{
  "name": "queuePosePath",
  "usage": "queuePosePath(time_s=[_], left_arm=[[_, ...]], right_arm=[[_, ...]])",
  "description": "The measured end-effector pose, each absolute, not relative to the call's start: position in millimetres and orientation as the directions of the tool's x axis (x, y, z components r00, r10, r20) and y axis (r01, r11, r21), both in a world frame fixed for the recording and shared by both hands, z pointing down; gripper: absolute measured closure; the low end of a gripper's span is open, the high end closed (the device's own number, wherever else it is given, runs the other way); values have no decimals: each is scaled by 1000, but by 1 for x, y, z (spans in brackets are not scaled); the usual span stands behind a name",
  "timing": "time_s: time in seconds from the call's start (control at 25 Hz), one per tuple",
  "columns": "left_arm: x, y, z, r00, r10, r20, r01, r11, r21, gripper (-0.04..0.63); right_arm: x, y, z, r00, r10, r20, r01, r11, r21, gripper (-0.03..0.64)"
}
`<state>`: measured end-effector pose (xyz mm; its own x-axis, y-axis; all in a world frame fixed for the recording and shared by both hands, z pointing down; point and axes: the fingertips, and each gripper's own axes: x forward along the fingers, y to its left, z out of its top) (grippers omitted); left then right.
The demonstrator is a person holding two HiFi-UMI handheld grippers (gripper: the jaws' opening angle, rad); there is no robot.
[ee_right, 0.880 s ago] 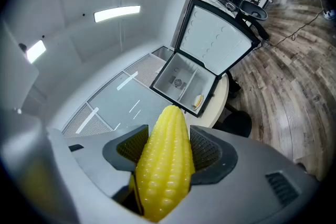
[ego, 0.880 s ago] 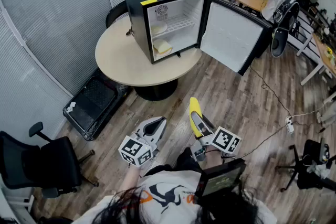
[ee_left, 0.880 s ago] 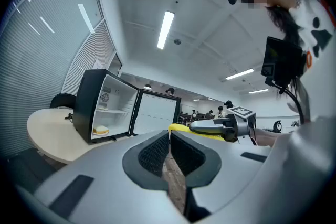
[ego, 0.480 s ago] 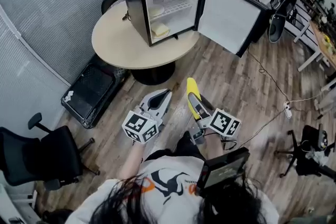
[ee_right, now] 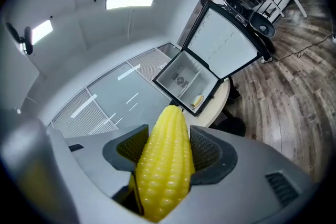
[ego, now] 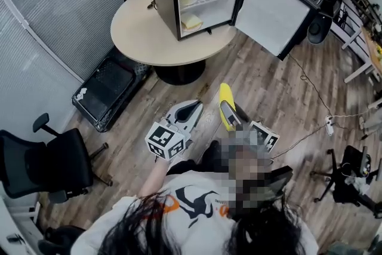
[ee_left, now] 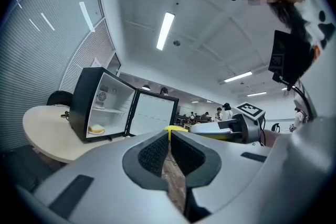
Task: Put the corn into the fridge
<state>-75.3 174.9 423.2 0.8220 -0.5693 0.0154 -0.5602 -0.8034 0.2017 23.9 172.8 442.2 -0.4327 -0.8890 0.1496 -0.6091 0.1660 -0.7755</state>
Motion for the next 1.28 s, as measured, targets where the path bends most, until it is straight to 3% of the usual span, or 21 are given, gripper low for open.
queuePosePath(time_s=[0.36, 0.76, 1.28], left_arm=[[-73, 156, 431, 813, -582, 39, -576, -791, 207, 583], [-64, 118, 440, 794, -604, 60, -600, -766, 232, 583], [0, 32, 444, 788, -613, 59, -607, -758, 239, 583]], right_arm=[[26, 150, 446, -418, -891, 176, -662, 166, -731, 360], [35, 112, 456, -460, -868, 187, -615, 159, -772, 360], [92, 27, 458, -485, -851, 203, -622, 172, -764, 360]])
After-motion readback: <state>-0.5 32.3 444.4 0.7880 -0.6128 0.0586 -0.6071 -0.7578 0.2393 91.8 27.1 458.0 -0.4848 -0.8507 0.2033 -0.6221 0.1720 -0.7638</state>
